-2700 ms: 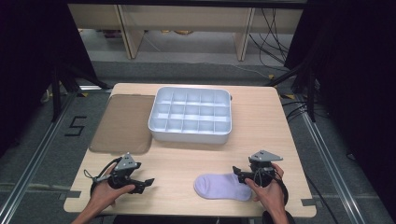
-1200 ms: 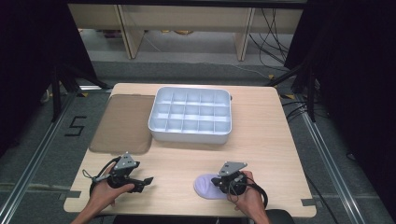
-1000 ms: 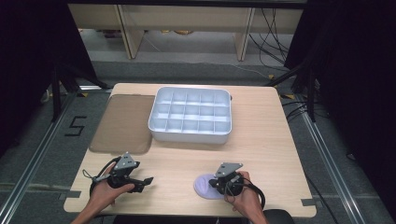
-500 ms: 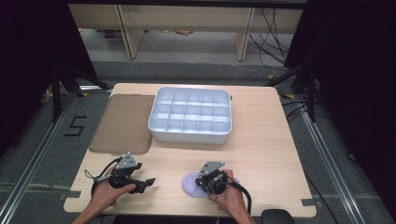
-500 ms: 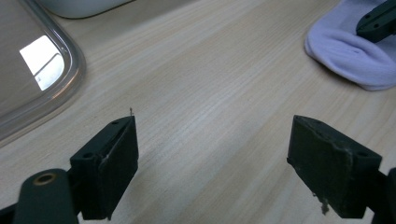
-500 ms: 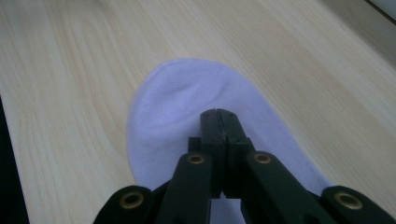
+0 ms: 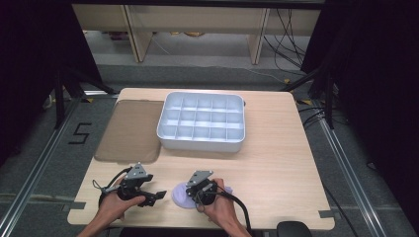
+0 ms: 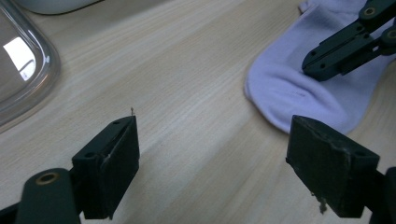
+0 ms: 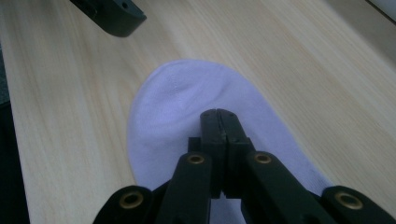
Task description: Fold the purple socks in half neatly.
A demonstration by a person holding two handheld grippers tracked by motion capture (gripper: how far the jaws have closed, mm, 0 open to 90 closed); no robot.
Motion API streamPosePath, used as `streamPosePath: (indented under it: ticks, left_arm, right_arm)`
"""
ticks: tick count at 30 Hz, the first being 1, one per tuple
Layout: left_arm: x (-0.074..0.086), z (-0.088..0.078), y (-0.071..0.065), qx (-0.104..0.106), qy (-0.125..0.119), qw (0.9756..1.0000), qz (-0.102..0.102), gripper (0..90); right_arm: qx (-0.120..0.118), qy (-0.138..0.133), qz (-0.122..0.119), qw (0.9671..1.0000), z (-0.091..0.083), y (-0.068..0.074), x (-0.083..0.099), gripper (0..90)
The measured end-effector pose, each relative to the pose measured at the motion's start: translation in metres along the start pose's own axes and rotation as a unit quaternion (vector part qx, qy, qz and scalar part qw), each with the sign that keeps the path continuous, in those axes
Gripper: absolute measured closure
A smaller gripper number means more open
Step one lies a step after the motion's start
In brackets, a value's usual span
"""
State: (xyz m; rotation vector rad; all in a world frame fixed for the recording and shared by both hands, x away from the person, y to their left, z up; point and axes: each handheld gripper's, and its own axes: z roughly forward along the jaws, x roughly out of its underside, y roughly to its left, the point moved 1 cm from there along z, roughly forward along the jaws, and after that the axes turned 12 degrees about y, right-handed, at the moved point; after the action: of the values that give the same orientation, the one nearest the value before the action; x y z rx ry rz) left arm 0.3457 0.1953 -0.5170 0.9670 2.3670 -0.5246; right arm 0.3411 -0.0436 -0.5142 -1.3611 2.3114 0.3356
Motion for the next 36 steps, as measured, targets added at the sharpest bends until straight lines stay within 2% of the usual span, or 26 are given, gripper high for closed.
streamPosePath:
  ticks: [1,2,3,4,6,8,9,11,12,13,14,15,17,18,20,21,22,24,25,30,31,32,33,34,35,36]
  left_arm:
    - [0.0,-0.001,0.001,-0.001,0.008,0.9999,0.008,16.7]
    - [0.0,-0.001,-0.001,0.002,0.011,0.9999,0.003,16.7]
    - [-0.001,-0.001,-0.001,0.0,0.009,0.9999,0.01,16.8]
    - [-0.001,0.0,-0.002,0.003,0.002,1.0,0.002,17.1]
    - [-0.001,0.0,-0.002,0.005,0.012,0.9999,0.01,17.9]
    - [-0.001,0.0,-0.002,0.008,0.016,0.9998,0.013,18.4]
    - [-0.001,0.001,-0.003,0.011,0.009,0.9999,0.003,19.5]
    - [-0.001,0.002,-0.004,0.013,0.012,0.9998,0.005,21.2]
    - [-0.001,0.001,-0.003,0.012,0.022,0.9996,0.016,21.2]
    - [-0.001,0.002,-0.005,0.015,0.012,0.9998,0.006,22.5]
    - [-0.001,0.002,-0.006,0.015,0.016,0.9997,0.004,23.2]
    - [-0.001,0.003,-0.008,0.021,0.013,0.9997,0.002,24.5]
    - [-0.002,0.002,-0.008,0.022,0.018,0.9995,0.014,25.5]
    - [-0.002,0.003,-0.01,0.03,0.017,0.9994,0.005,26.7]
    - [-0.003,0.003,-0.011,0.029,0.02,0.9993,0.01,28.4]
    - [-0.003,0.003,-0.012,0.032,0.024,0.9992,0.007,29.6]
    - [-0.004,0.004,-0.014,0.047,0.021,0.9987,-0.005,31.3]
    - [-0.006,0.007,-0.017,0.056,0.02,0.9982,-0.011,33.7]
    - [-0.007,0.008,-0.018,0.054,0.022,0.9983,-0.002,34.6]
    - [-0.012,0.019,-0.027,0.048,0.035,0.9982,-0.002,39.8]
    - [-0.013,0.02,-0.028,0.04,0.036,0.9985,0.01,42.8]
    - [-0.013,0.021,-0.031,0.028,0.03,0.9991,0.012,46.9]
    - [-0.014,0.021,-0.031,0.018,0.036,0.9988,0.03,54.8]
    - [-0.013,0.022,-0.032,-0.001,0.038,0.9985,0.038,54.8]
    - [-0.013,0.021,-0.033,0.002,0.035,0.9981,0.05,59.0]
    - [-0.012,0.022,-0.035,0.006,0.031,0.9987,0.04,63.8]
  right_arm:
    - [-0.004,-0.001,0.004,1.0,0.002,0.003,-0.003,90.0]
    - [-0.004,-0.001,0.004,1.0,0.002,0.003,-0.003,90.0]
    - [-0.004,-0.002,0.002,1.0,0.003,0.003,-0.004,90.0]
    - [0.0,-0.01,-0.001,0.9999,0.005,0.004,-0.005,90.0]
    - [-0.005,-0.006,0.007,0.9999,0.005,0.005,-0.007,90.0]
    - [-0.004,-0.01,-0.004,0.9999,0.008,0.006,-0.008,90.0]
    - [-0.006,-0.007,0.001,1.0,0.007,0.008,-0.01,90.0]
    - [-0.012,-0.005,0.009,0.9999,0.007,0.009,-0.011,89.3]
    - [-0.012,-0.005,0.009,0.9999,0.007,0.009,-0.011,89.3]
    - [-0.007,-0.012,0.008,0.9999,0.008,0.009,-0.011,88.2]
    - [-0.008,-0.015,0.004,0.9998,0.007,0.008,-0.01,87.3]
    - [-0.002,-0.016,0.019,0.9997,0.003,0.006,-0.009,87.4]
    - [-0.009,-0.017,0.022,0.9996,0.0,0.005,-0.009,87.6]
    - [-0.007,-0.028,0.014,0.9995,-0.003,0.003,-0.01,87.8]
    - [-0.007,-0.032,0.016,0.9993,-0.011,0.0,-0.009,88.0]
    - [-0.006,-0.025,0.024,0.9994,-0.017,-0.002,-0.006,88.2]
    - [-0.004,-0.032,0.023,0.9992,-0.02,-0.006,-0.003,88.2]
    - [0.002,-0.037,0.031,0.9989,-0.029,-0.013,0.005,88.2]
    - [0.006,-0.042,0.032,0.9986,-0.033,-0.016,0.01,88.2]
    - [0.014,-0.038,0.047,0.9981,-0.052,-0.028,0.032,88.1]
    - [0.016,-0.038,0.059,0.9974,-0.054,-0.028,0.035,87.9]
    - [0.02,-0.045,0.055,0.9973,-0.055,-0.03,0.038,87.8]
    - [0.022,-0.046,0.057,0.9971,-0.057,-0.032,0.043,87.7]
    - [0.022,-0.046,0.057,0.9971,-0.057,-0.032,0.043,87.7]
    - [0.02,-0.044,0.058,0.9971,-0.058,-0.032,0.045,87.7]
    - [0.017,-0.033,0.061,0.9975,-0.06,-0.031,0.047,87.7]
